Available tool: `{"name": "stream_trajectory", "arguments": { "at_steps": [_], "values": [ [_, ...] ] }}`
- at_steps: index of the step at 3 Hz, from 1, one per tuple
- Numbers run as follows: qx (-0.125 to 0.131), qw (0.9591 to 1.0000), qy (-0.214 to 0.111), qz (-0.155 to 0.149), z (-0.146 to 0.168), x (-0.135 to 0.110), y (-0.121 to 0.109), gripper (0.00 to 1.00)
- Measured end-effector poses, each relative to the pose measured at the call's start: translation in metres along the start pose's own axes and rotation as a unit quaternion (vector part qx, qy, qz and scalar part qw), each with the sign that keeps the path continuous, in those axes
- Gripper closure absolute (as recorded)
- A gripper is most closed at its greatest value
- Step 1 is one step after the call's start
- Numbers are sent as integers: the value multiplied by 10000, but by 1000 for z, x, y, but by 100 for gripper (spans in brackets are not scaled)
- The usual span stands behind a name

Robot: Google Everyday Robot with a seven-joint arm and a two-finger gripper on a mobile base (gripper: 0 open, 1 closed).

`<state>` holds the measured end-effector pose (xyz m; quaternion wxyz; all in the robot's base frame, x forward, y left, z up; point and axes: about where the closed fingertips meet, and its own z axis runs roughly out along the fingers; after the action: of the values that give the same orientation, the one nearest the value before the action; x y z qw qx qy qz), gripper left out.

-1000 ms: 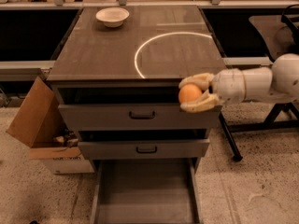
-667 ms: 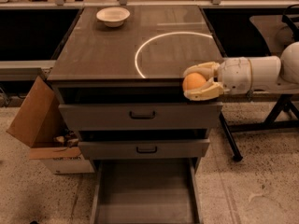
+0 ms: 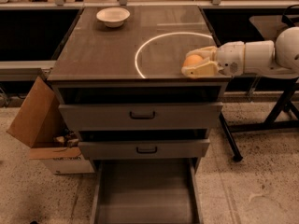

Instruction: Pick orange from bottom drawer and place on counter

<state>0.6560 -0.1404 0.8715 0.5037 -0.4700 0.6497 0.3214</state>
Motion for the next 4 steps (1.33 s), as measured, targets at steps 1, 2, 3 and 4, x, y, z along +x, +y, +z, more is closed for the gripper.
{"name": "stream_trajectory", "arguments": {
  "at_steps": [1,2,3,4],
  "values": [
    [295,9993,4,243,8,2,-31,100],
    [634,9974,-28,353,16,1,-69,100],
    [946,9947,-26,395,23,-2,-99,100],
    [1059,9934,-8,441,31,-4,-117,82]
  ]
}}
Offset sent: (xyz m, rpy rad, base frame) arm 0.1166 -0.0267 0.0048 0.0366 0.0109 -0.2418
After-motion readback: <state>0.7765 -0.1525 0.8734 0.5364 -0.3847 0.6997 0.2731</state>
